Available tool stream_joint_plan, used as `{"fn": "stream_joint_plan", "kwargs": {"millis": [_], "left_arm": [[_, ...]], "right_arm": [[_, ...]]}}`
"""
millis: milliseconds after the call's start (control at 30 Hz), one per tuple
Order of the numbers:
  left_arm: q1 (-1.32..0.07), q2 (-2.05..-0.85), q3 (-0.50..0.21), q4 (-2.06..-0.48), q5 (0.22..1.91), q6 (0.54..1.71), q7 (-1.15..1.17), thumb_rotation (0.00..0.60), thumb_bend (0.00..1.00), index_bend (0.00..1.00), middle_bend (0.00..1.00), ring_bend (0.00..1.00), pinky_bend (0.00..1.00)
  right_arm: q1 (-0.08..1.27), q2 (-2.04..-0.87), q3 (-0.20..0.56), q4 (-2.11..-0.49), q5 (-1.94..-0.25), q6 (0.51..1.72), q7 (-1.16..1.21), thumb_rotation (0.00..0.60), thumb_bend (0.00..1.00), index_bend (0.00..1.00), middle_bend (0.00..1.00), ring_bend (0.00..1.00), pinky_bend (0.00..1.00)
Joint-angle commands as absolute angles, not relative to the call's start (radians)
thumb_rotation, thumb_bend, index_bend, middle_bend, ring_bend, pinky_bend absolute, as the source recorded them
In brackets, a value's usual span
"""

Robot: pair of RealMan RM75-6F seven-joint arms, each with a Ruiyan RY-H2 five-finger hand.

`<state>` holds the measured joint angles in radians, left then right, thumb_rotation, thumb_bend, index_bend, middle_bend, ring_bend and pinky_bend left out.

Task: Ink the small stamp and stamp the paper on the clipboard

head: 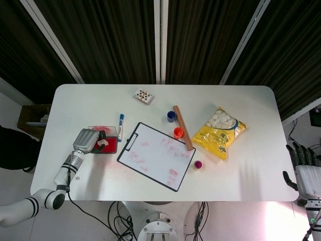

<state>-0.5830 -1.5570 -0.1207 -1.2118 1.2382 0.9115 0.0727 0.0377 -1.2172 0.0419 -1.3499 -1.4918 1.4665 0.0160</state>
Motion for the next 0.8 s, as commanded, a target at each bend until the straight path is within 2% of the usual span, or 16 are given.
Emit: {"fn": "stream_joint_plan", "kwargs": {"millis": [33, 233, 400, 567, 800], "left_arm": [[-0.581, -1.522, -0.135, -1.259, 1.239, 0.934, 0.078, 0.6, 0.42, 0.66, 0.68, 0.73, 0.83], [-0.572, -1.421, -0.145, -1.43, 1.235, 0.973, 0.137, 0.6, 0.42, 0.66, 0.68, 0.73, 0.83], [-0.582, -1.404, -0.15, -1.53, 1.242, 0.993, 0.181, 0.6, 0.42, 0.66, 0.68, 0.73, 0.83], [-0.63, -1.463, -0.169, -1.552, 1.238, 0.983, 0.24, 0.6, 0.42, 0.66, 0.68, 0.74, 0.83], [-0.716, -1.609, -0.198, -1.469, 1.191, 0.944, 0.326, 0.6, 0.42, 0.66, 0.68, 0.75, 0.83]], "right_arm": [[0.037, -1.216, 0.043, -1.349, -1.492, 1.47, 0.019, 0.6, 0.29, 0.0, 0.0, 0.0, 0.0], [0.036, -1.217, 0.047, -1.339, -1.489, 1.473, 0.037, 0.6, 0.29, 0.0, 0.0, 0.0, 0.0], [0.038, -1.226, 0.042, -1.327, -1.495, 1.468, 0.048, 0.6, 0.29, 0.0, 0.0, 0.0, 0.0], [0.036, -1.227, 0.041, -1.323, -1.498, 1.473, 0.056, 0.6, 0.29, 0.0, 0.0, 0.0, 0.0], [0.025, -1.214, 0.045, -1.321, -1.491, 1.487, 0.072, 0.6, 0.29, 0.0, 0.0, 0.0, 0.0]]}}
